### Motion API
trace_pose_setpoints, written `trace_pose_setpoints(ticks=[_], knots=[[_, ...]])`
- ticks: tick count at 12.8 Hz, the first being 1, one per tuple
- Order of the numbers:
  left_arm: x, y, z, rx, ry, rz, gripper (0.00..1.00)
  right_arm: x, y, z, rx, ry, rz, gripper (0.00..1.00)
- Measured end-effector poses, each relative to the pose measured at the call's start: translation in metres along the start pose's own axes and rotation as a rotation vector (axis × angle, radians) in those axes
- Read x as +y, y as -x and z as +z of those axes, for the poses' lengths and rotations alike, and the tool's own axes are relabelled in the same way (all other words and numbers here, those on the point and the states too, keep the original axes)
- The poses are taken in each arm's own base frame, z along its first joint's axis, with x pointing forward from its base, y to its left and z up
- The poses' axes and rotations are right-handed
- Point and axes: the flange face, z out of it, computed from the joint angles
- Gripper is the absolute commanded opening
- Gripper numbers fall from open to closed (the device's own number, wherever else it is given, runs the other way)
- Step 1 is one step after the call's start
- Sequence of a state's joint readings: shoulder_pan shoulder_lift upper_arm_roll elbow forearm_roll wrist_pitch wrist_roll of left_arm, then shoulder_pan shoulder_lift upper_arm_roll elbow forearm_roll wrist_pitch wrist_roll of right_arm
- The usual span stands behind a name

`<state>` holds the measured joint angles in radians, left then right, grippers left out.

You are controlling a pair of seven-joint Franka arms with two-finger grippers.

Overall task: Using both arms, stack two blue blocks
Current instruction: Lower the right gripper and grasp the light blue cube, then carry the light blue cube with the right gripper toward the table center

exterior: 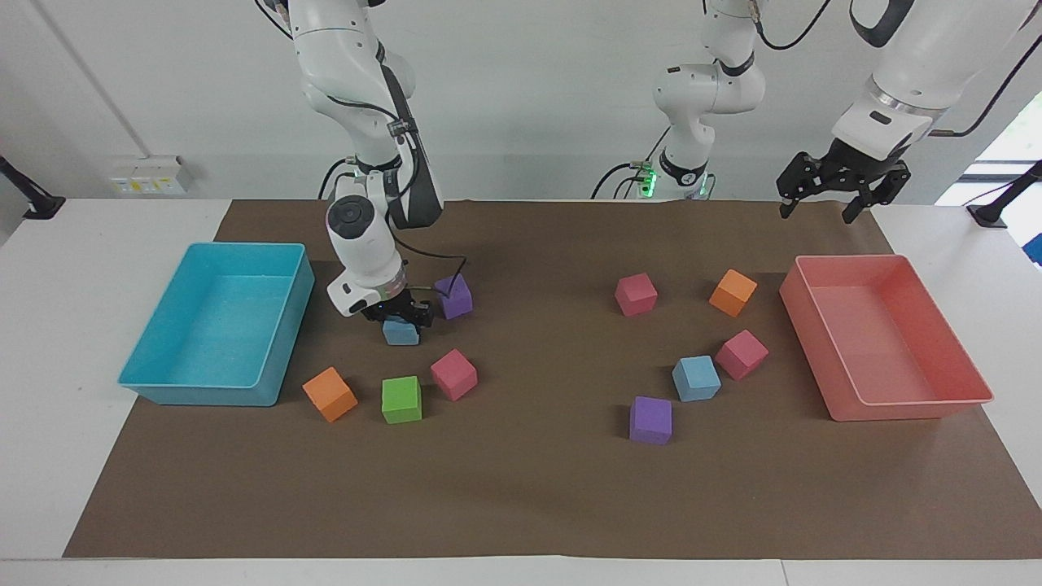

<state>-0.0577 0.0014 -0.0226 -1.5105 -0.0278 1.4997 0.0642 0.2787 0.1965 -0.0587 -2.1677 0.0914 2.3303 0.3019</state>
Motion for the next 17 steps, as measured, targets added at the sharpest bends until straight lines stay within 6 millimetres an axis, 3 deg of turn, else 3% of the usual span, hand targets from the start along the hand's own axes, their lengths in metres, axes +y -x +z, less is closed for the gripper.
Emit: trace_pose_setpoints(ticks=[6,8,12,17], knots=[[-0.007,0.001,0.000,0.000,-0.001,-0.017,1.00,-0.012,-0.002,-0.095,-0.030,0.016,-0.051,0.00],[-0.011,0.003,0.001,-0.004,-0.004,-0.025,1.00,-0.037,0.000,-0.111,-0.018,0.013,-0.094,0.00],[-0.014,0.006,0.000,-0.001,-0.004,-0.031,1.00,-0.107,0.007,-0.112,-0.030,0.021,-0.205,0.00],[-0.014,0.005,-0.001,0.007,-0.005,-0.030,1.00,-0.214,0.012,-0.078,-0.027,0.034,-0.118,0.00]])
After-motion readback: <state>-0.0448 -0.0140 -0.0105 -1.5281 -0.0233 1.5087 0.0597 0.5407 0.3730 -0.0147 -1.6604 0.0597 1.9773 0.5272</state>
